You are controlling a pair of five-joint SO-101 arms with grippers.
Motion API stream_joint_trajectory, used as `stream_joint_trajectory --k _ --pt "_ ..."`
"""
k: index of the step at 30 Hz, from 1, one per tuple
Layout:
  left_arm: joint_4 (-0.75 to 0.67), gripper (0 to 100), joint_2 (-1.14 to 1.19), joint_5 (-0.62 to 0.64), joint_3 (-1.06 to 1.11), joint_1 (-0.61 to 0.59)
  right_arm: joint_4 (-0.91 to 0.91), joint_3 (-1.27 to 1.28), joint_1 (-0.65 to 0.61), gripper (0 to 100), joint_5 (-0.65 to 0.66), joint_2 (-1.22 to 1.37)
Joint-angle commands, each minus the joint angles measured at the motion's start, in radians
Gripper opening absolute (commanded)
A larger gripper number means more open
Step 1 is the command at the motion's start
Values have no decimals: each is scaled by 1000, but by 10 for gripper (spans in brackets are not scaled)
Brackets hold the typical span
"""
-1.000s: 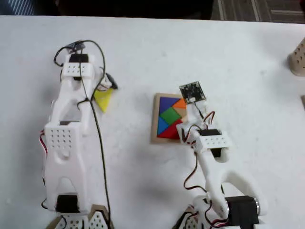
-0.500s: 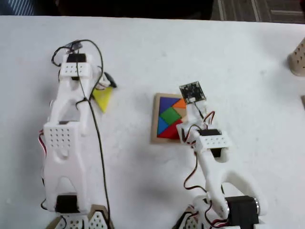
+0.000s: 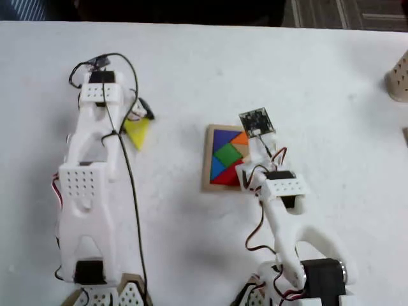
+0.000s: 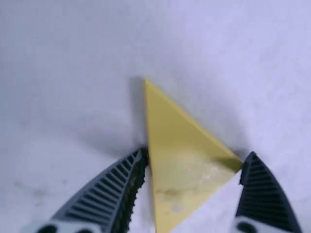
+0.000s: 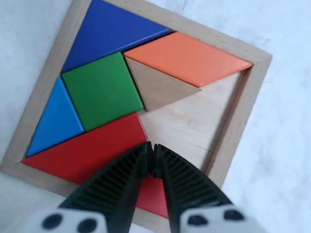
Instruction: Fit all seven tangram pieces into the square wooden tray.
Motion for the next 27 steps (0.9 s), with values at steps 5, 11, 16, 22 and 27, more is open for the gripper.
stream_joint_trajectory --k 5,11,16,22,27 --pt "48 167 24 9 -6 -18 -4 -21 -24 18 14 10" --pt "54 93 16 -153 -3 -15 -4 -23 -24 18 14 13" --pt "127 88 16 -226 -6 28 -5 -25 -24 18 14 15" --pt "132 87 15 -226 -6 30 -5 -25 -24 18 14 15" --pt "133 87 12 -224 -18 44 -7 -25 -25 18 14 16"
